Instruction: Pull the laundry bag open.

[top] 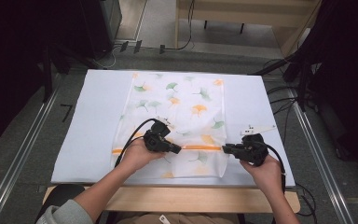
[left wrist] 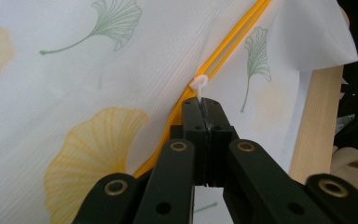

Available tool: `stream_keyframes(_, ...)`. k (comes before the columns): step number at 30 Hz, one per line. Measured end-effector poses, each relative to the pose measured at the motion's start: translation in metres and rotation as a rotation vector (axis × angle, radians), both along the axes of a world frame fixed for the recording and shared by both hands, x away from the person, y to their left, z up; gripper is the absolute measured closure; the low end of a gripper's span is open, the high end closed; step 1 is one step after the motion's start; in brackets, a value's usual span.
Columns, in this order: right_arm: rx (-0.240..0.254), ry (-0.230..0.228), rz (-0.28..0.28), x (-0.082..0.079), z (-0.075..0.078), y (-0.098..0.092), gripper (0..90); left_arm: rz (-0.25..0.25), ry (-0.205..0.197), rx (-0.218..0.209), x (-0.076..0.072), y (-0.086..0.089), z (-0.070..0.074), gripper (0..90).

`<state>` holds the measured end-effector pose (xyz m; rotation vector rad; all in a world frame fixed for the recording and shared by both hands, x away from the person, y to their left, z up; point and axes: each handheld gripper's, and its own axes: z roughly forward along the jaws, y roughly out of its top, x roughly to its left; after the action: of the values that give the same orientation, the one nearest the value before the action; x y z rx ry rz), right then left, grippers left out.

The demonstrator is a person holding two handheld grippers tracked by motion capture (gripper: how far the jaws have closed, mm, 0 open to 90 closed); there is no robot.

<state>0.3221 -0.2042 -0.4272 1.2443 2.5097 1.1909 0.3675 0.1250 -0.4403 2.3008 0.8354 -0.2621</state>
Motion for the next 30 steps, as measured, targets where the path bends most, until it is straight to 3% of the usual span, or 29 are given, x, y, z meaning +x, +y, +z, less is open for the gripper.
stream_keyframes(6,-0.001,-0.004,-0.002,0.0,0.0,-0.001,85.0,-0.008,-0.003,0.035,-0.005,0.016,0.003,90.0)
stream_keyframes(12,-0.007,0.0,-0.001,0.001,-0.001,0.0,85.0,0.039,0.015,0.053,-0.008,0.046,0.001,90.0)
stream_keyframes(14,-0.01,0.002,0.0,0.001,0.0,0.001,85.0,0.05,0.013,0.035,-0.008,0.047,0.003,90.0)
stream_keyframes(30,-0.007,0.004,-0.006,0.001,-0.001,-0.001,85.0,0.041,0.015,0.045,-0.008,0.044,0.003,90.0)
